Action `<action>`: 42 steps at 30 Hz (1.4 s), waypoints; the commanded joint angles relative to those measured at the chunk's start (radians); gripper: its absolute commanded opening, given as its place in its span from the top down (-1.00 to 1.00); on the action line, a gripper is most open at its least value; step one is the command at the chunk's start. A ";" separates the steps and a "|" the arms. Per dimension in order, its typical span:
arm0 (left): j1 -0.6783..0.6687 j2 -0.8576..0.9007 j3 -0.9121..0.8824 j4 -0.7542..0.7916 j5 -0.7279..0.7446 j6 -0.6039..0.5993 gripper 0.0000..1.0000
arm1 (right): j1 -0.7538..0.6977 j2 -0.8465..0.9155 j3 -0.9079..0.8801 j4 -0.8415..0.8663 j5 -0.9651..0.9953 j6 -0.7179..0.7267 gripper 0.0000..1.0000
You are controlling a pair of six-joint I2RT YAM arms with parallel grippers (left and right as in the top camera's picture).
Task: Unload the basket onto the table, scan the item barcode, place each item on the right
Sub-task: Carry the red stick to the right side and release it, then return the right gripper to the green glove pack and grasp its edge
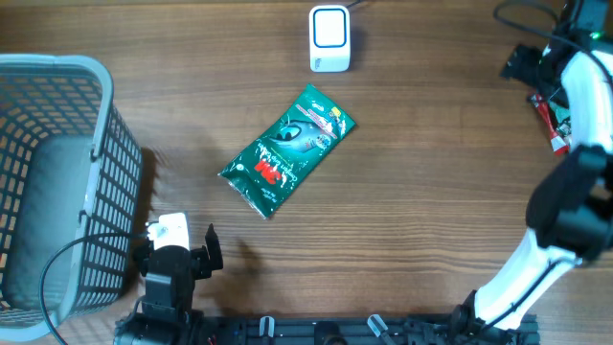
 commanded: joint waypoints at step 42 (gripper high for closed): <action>0.005 -0.006 -0.009 -0.002 0.008 0.019 -1.00 | 0.924 0.129 -0.280 0.315 -0.142 1.186 -0.99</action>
